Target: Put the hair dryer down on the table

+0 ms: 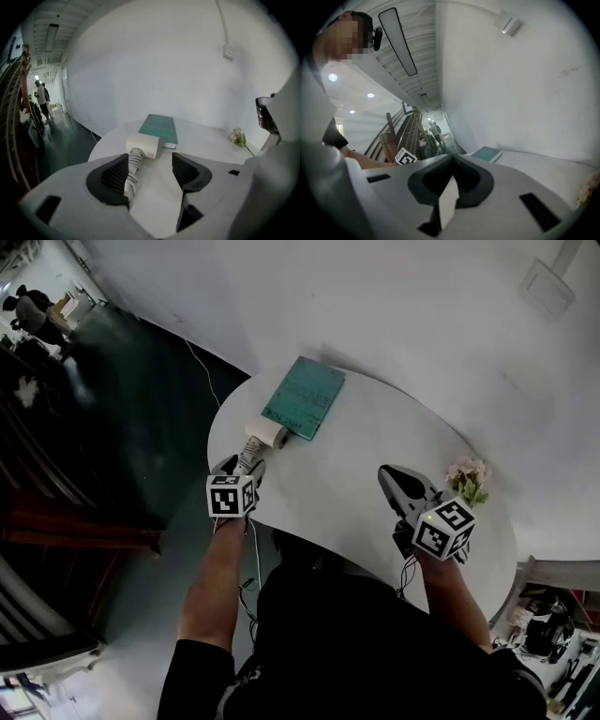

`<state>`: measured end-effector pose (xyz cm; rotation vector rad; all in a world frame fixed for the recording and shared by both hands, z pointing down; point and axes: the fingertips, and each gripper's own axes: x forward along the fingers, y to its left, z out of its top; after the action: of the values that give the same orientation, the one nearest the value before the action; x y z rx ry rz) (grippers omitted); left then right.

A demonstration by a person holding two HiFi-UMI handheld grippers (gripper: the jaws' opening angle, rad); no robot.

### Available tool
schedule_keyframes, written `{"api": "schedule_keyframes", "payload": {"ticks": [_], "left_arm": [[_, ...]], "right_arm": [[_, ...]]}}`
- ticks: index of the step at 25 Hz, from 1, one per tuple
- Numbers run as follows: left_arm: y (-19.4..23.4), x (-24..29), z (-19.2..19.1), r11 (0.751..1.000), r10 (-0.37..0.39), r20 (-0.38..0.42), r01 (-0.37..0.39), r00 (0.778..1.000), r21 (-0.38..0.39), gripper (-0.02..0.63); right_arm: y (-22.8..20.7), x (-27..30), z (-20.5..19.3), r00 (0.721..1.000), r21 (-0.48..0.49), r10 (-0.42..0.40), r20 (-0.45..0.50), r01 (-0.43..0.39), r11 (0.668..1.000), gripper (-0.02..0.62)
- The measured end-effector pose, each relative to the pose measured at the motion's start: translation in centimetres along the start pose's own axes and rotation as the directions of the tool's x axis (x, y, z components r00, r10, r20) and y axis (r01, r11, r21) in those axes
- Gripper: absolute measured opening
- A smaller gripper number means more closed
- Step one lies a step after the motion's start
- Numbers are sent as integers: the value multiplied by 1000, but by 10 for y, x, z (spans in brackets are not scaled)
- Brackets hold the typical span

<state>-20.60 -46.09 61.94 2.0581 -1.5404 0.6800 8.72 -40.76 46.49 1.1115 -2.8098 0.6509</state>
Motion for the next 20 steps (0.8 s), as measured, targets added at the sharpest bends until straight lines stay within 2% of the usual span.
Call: {"api": "schedule_keyframes", "payload": {"ticks": [2, 4, 8, 12, 15, 17, 20], "left_arm": [[-10, -17, 12, 1000, 1, 60, -2, 998, 7, 289], [-17, -34, 26, 1000, 8, 119, -11, 993, 23, 224], [-22, -68, 48, 1000, -8, 207, 5, 978, 15, 221], [-24, -102, 64, 998, -45, 274, 33, 961, 46, 220], [-21, -129, 72, 997, -60, 340, 42, 938, 60, 178], [-11, -148, 74, 999, -49, 390, 42, 920, 25, 171], [10, -179, 69, 997, -27, 448, 54, 894, -47, 122]], "right_arm": [[5, -3, 0, 1000, -6, 19, -5, -19, 1000, 6], [6, -4, 2, 1000, -10, 29, -3, -29, 1000, 6], [14, 1, 7, 999, -17, 42, 13, -42, 999, 6], [35, 10, 10, 998, -28, 62, 22, -61, 998, 5], [58, 19, 7, 997, -48, 76, 14, -76, 996, 6], [75, 26, 5, 997, -63, 80, 7, -79, 995, 6], [110, 37, -1, 996, -80, 86, -3, -85, 993, 6]]}}
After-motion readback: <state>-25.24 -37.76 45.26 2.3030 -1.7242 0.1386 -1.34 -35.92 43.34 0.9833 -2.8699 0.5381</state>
